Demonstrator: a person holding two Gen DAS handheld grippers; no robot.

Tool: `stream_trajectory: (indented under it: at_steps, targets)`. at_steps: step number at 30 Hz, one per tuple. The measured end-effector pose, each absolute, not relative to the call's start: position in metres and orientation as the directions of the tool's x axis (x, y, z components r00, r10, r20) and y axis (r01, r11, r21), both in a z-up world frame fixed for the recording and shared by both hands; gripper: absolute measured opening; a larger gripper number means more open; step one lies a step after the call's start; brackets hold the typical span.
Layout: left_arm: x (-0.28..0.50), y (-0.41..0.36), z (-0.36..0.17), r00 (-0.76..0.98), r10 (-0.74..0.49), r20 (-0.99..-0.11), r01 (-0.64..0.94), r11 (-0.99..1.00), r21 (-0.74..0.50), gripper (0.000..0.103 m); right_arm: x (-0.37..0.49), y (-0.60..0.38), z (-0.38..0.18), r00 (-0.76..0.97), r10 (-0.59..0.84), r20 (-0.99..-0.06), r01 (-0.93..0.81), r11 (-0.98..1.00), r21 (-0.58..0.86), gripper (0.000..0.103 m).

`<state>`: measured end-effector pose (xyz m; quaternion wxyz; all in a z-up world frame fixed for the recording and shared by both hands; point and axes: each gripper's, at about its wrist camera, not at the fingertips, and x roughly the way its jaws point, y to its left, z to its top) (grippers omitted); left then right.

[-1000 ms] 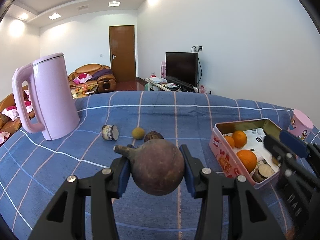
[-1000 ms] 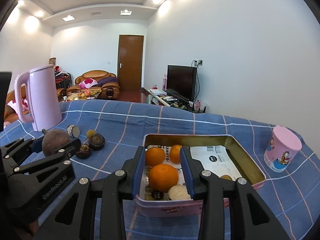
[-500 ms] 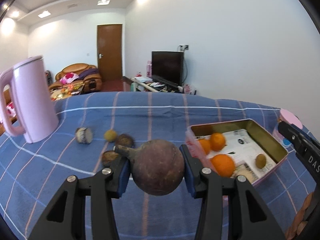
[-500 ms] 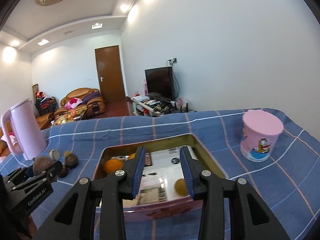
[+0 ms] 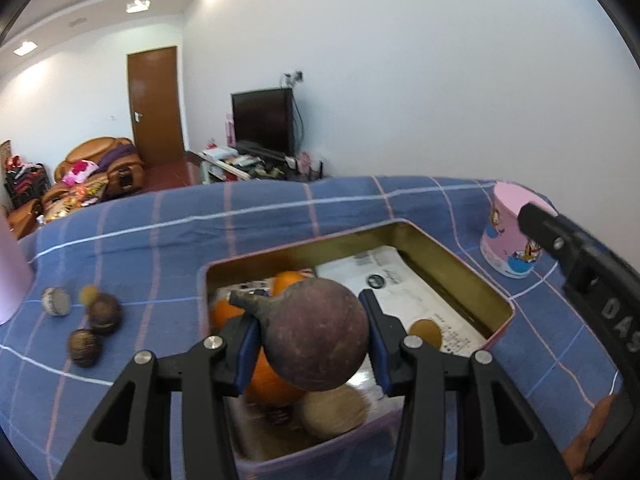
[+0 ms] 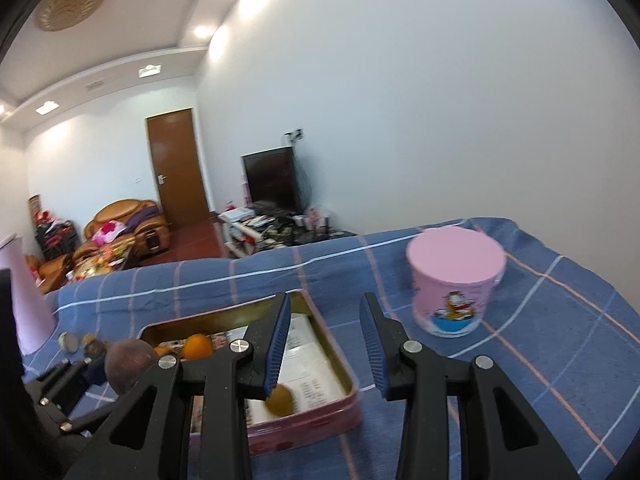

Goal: Organize fruits
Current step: 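Lower both fruits into the tin and open both grippers, then move both grippers back toward the remaining small fruits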

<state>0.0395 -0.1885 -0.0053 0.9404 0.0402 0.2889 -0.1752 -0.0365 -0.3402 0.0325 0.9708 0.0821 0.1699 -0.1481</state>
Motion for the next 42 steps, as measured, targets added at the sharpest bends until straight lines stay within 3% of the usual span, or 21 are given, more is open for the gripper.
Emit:
stream_trajectory:
  at_steps: [8,11,13,15,18,23,25,27,32,38,42]
  targets:
    - [0.051,-0.214,-0.014,0.712,-0.310,-0.630,0.372,0.928,-0.037,0.048,-0.036,-0.347,0.035,0.884,-0.295,-0.362,0.354,0.929,0.108,0.039]
    - [0.054,-0.214,-0.016,0.700,-0.308,-0.645,0.362,0.931,-0.052,0.052,-0.036,-0.349,0.035,0.885,-0.294,-0.360,0.354,0.928,0.113,0.039]
    - [0.052,-0.212,-0.015,0.710,-0.305,-0.635,0.353,0.934,-0.053,0.075,-0.037,-0.349,0.035,0.886,-0.292,-0.360,0.354,0.928,0.117,0.039]
    - [0.047,-0.210,-0.011,0.734,-0.295,-0.612,0.340,0.939,-0.045,0.091,-0.036,-0.351,0.035,0.885,-0.292,-0.362,0.354,0.928,0.117,0.039]
    - [0.038,-0.211,-0.006,0.766,-0.292,-0.572,0.347,0.938,-0.015,0.099,-0.035,-0.352,0.034,0.883,-0.288,-0.370,0.353,0.927,0.122,0.040]
    - [0.030,-0.214,-0.001,0.795,-0.269,-0.544,0.345,0.938,0.040,0.103,-0.035,-0.354,0.033,0.883,-0.298,-0.363,0.364,0.922,0.129,0.043]
    - [0.030,-0.213,-0.001,0.797,-0.267,-0.543,0.340,0.940,0.037,0.103,-0.037,-0.356,0.033,0.883,-0.308,-0.354,0.374,0.918,0.134,0.067]
    - [0.032,-0.211,-0.001,0.794,-0.264,-0.547,0.337,0.941,0.035,0.103,-0.040,-0.357,0.034,0.887,-0.321,-0.332,0.382,0.914,0.139,0.073]
    - [0.027,-0.205,0.000,0.804,-0.256,-0.536,0.325,0.945,0.035,0.103,-0.042,-0.357,0.037,0.889,-0.327,-0.319,0.385,0.913,0.137,0.075]
    - [0.007,-0.196,0.010,0.902,-0.159,-0.402,0.225,0.967,0.122,0.103,-0.044,-0.353,0.036,0.886,-0.379,-0.267,0.417,0.904,0.099,0.077]
    - [0.006,-0.192,0.010,0.900,-0.146,-0.411,0.217,0.967,0.131,0.103,-0.043,-0.341,0.033,0.890,-0.388,-0.239,0.406,0.913,0.032,0.077]
